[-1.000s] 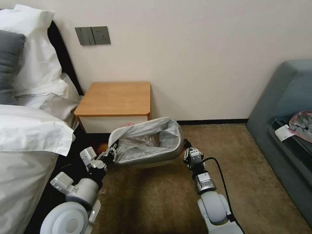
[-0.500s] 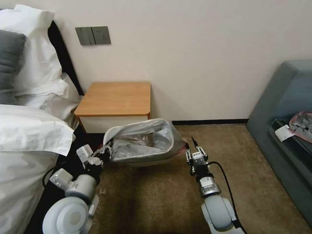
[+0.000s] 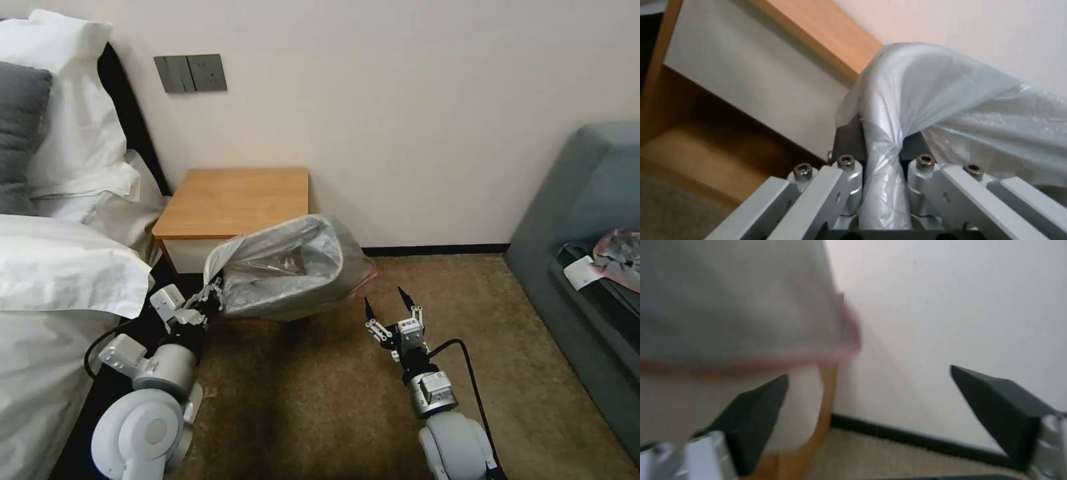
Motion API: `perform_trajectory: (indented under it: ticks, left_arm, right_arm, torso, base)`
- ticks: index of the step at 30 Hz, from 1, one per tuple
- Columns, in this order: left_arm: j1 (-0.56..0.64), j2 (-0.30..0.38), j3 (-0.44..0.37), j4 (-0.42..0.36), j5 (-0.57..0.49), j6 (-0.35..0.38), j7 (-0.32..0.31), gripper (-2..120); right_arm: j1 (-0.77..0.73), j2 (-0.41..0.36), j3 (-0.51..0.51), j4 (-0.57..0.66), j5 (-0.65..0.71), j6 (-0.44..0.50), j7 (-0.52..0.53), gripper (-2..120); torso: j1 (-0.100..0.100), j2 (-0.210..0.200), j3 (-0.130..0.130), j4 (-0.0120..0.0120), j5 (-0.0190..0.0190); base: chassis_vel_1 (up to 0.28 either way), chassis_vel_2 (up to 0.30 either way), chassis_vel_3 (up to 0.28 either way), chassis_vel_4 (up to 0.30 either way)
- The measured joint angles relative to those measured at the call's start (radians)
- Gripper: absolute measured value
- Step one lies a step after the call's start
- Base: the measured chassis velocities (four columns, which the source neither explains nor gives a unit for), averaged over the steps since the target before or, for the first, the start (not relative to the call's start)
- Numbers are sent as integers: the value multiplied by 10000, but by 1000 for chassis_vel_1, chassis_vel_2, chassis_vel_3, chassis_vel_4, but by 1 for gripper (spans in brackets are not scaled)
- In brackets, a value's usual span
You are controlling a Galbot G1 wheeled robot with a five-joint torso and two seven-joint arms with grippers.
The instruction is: Pick up the garbage bag from the table and place it over the trash can.
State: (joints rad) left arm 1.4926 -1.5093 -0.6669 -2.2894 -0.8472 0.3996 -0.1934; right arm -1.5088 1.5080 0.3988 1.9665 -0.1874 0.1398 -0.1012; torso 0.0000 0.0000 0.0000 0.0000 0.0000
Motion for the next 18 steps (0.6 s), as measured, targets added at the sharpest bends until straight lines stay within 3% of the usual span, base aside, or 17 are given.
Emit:
perform_trajectory:
  ticks: [4,8,9,12,13,15,16,18]
  left_arm:
    - [-18,32,123,198,1000,-155,125,8]
    - [298,272,416,760,4613,-1230,989,8]
    - [298,272,416,760,4613,-1230,989,8]
    - [603,356,660,913,6508,-1878,1382,8]
    - [603,356,660,913,6508,-1878,1382,8]
    - [735,473,965,964,7084,-2088,1441,8]
    - [735,473,965,964,7084,-2088,1441,8]
    - [839,535,1241,968,7357,-2126,1443,8]
  right_arm:
    - [-120,18,83,591,-784,512,304,100]
    - [5,-627,-170,1960,-1436,811,490,100]
    - [5,-627,-170,1960,-1436,811,490,100]
    - [403,-2084,-688,3215,-1160,537,-347,89]
    - [403,-2084,-688,3215,-1160,537,-347,89]
    - [772,-3278,-1184,3719,-512,-104,-786,80]
    - [772,-3278,-1184,3719,-512,-104,-786,80]
    - [1231,-4300,-1769,3794,265,-958,-893,69]
  torso:
    - [1,0,0,0,1]
    - [1,0,0,-1,0]
    - [1,0,0,-1,0]
    - [1,0,0,1,2]
    - [1,0,0,1,2]
    - [1,0,0,0,1]
    - [1,0,0,0,1]
    - [0,0,0,-1,2]
  base:
    - [0,0,0,0]
    - [0,0,0,0]
    - [0,0,0,0]
    - [0,0,0,0]
    - [0,0,0,0]
    - [0,0,0,0]
    - [0,0,0,0]
    - [0,0,0,0]
